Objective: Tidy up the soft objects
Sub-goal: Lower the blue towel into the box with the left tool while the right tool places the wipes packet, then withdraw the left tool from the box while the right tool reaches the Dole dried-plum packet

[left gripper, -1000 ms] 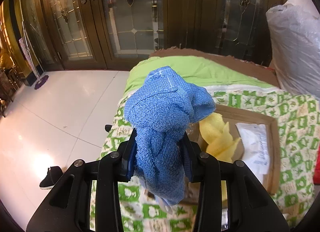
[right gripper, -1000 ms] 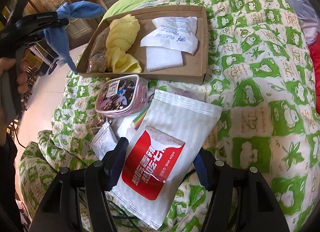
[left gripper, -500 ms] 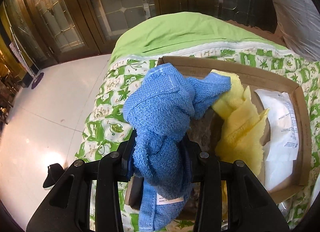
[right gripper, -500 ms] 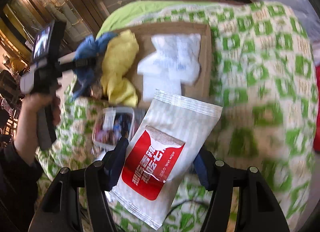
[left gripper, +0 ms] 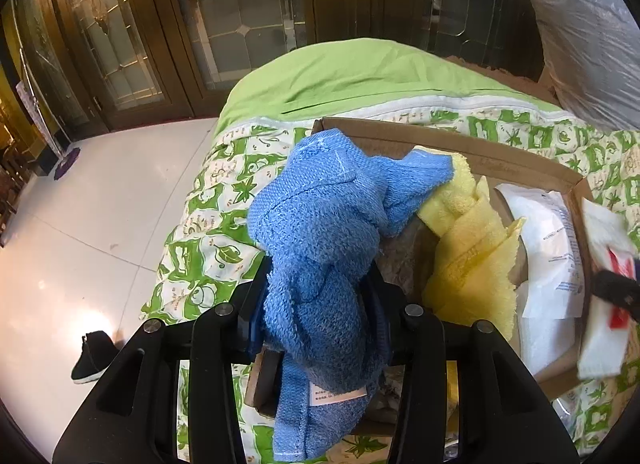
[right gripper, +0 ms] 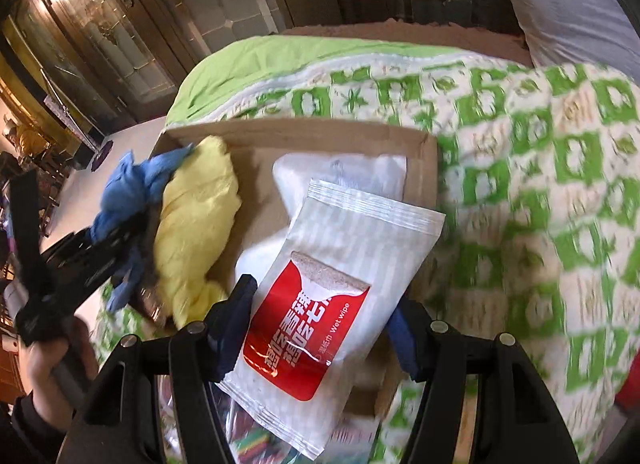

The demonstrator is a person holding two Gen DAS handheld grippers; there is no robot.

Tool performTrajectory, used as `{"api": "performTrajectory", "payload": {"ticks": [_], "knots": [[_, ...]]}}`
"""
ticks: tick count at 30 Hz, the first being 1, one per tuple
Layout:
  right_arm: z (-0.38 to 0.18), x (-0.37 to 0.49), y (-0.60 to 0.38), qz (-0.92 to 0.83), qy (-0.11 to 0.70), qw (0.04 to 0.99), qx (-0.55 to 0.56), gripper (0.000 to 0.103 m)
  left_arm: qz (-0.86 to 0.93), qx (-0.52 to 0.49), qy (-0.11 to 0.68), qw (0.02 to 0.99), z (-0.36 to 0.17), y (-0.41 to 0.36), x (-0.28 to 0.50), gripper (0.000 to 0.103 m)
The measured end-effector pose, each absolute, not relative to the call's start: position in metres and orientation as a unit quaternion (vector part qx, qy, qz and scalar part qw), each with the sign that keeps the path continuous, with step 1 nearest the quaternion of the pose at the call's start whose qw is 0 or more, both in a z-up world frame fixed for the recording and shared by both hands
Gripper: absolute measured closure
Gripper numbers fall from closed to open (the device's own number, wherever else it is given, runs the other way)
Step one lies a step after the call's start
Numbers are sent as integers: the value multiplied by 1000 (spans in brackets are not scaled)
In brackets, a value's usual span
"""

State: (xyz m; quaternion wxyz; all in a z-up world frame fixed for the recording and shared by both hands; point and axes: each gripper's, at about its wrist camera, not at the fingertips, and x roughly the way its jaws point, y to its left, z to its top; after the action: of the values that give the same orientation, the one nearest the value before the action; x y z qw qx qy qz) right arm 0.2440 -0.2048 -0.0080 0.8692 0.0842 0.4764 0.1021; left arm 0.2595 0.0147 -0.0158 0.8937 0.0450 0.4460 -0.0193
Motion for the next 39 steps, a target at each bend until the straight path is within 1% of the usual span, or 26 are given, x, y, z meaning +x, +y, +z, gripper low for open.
{"api": "performTrajectory", "payload": {"ticks": [7,13,14,15,16,17,18,19,20,29,36,39], "knots": [[-29,247,-193,118,438,891,1,40,-38,69,433,898,-18,10,249,61],[-42,240,-203,122,435,892,1,39,-58,66,423,902,-10,11,239,61],[-41,238,-205,121,432,894,4,37,-61,65,420,903,-7,11,236,61],[-39,235,-206,116,429,896,6,29,-63,63,418,904,-5,12,234,61],[-37,237,-206,117,425,898,10,24,-64,61,417,904,-3,12,232,59],[-35,234,-207,118,422,899,15,22,-65,58,416,905,-1,13,229,52],[-33,232,-207,115,418,901,16,22,-66,55,414,906,1,14,227,48],[-31,230,-207,111,414,903,15,22,-65,52,411,908,3,15,225,42],[-29,226,-208,109,410,905,17,22,-65,50,408,909,5,16,222,40],[-19,183,-221,97,396,910,76,22,-70,38,424,902,6,26,191,40],[-35,143,-228,95,426,889,139,22,-84,12,460,884,-4,33,160,40],[-43,130,-227,99,443,879,145,22,-85,6,475,876,-9,34,147,41]]}}
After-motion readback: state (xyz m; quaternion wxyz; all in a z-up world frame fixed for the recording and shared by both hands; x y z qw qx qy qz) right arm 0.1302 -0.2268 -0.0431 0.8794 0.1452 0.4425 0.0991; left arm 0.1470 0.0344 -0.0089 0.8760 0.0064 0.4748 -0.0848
